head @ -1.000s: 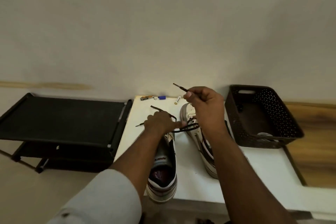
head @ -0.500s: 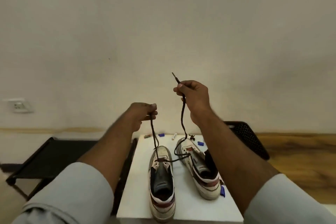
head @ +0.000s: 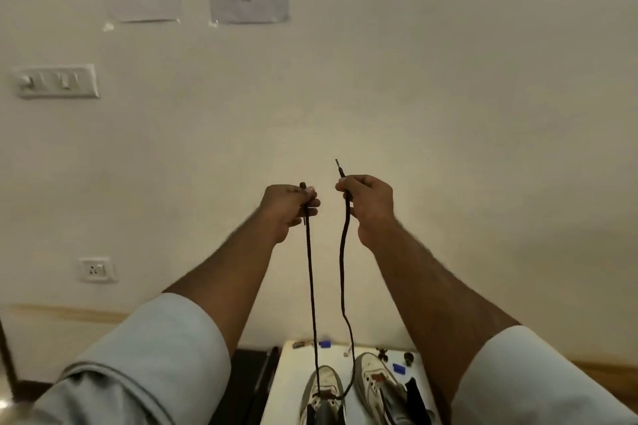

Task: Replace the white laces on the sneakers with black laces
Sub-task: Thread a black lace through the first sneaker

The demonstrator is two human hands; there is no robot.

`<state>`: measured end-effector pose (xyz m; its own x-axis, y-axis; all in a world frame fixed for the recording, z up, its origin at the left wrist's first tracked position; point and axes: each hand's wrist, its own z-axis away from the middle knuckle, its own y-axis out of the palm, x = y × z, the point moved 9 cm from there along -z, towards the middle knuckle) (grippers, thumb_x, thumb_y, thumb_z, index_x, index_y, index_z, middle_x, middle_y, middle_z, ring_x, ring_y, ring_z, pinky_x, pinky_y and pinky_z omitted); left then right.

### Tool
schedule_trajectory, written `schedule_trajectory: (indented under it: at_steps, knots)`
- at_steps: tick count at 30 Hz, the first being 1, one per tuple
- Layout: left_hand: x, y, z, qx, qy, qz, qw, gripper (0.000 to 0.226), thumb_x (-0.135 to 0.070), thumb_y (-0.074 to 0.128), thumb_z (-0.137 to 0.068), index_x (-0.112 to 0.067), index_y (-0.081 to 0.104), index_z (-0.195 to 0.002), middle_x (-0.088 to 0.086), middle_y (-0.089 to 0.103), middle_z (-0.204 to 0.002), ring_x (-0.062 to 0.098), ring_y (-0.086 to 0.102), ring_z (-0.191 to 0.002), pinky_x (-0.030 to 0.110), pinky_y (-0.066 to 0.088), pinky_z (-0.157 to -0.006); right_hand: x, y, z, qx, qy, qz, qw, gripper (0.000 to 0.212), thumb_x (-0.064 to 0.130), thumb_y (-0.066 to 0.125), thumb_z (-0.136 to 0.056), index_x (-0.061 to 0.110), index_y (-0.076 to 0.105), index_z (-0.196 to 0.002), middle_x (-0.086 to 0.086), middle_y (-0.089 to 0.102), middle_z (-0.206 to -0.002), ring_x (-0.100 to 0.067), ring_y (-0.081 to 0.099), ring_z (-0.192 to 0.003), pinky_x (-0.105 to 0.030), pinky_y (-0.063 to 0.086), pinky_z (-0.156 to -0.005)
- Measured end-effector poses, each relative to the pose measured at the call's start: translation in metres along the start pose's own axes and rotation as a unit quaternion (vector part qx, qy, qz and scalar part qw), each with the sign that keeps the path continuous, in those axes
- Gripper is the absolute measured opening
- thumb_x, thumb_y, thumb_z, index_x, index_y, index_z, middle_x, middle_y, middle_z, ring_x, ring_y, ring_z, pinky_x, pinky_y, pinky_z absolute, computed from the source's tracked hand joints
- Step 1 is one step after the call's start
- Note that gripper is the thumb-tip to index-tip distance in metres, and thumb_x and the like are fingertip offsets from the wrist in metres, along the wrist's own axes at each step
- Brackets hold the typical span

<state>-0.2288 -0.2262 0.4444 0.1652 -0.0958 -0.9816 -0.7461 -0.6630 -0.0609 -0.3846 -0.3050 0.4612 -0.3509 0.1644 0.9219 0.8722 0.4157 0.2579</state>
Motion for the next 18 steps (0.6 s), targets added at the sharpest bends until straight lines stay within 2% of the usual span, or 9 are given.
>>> schedule_trajectory:
  at_steps: [5, 8, 13, 18]
  knots:
    - [-0.057, -0.001, 0.000, -0.007, 0.069, 0.012, 0.998, 0.013, -0.018, 0.063, -0.094, -0.006, 0.067, -0.097, 0.007, 0.071, -0.086, 0.021, 0.067, -0.077, 0.034, 0.051, -0.079, 0.030, 0.022, -0.008, 0.015, -0.012, -0.024, 1.000, 0.009, 0.003, 0.070, -0.080, 0.012, 0.068, -0.076, -0.002, 0.067, -0.081, -0.017, 0.060, -0.077, -0.029, 0.048, -0.074]
    - [-0.082, -0.002, 0.001, -0.015, 0.098, 0.020, 0.995, 0.017, -0.016, 0.065, -0.092, -0.002, 0.067, -0.101, 0.009, 0.071, -0.087, 0.022, 0.067, -0.075, 0.039, 0.056, -0.077, 0.047, 0.028, -0.008, 0.019, -0.022, -0.025, 0.999, 0.010, 0.004, 0.072, -0.080, 0.012, 0.066, -0.078, 0.002, 0.064, -0.077, -0.008, 0.056, -0.072, -0.022, 0.044, -0.068]
    - [-0.110, -0.001, 0.003, -0.017, 0.133, 0.019, 0.991, 0.017, -0.017, 0.069, -0.089, -0.002, 0.070, -0.097, 0.009, 0.070, -0.083, 0.021, 0.067, -0.069, 0.045, 0.058, -0.074, 0.069, 0.035, -0.012, 0.021, -0.038, -0.034, 0.999, 0.012, 0.005, 0.073, -0.081, 0.014, 0.066, -0.076, 0.003, 0.064, -0.075, -0.005, 0.055, -0.070, -0.020, 0.043, -0.065]
    - [-0.119, -0.005, 0.001, -0.017, 0.143, 0.003, 0.990, 0.015, -0.013, 0.069, -0.089, 0.000, 0.070, -0.097, 0.011, 0.069, -0.084, 0.021, 0.067, -0.068, 0.043, 0.058, -0.070, 0.075, 0.041, -0.015, 0.021, -0.038, -0.035, 0.998, 0.011, 0.004, 0.074, -0.079, 0.013, 0.068, -0.077, 0.003, 0.065, -0.075, -0.006, 0.056, -0.071, -0.021, 0.044, -0.066]
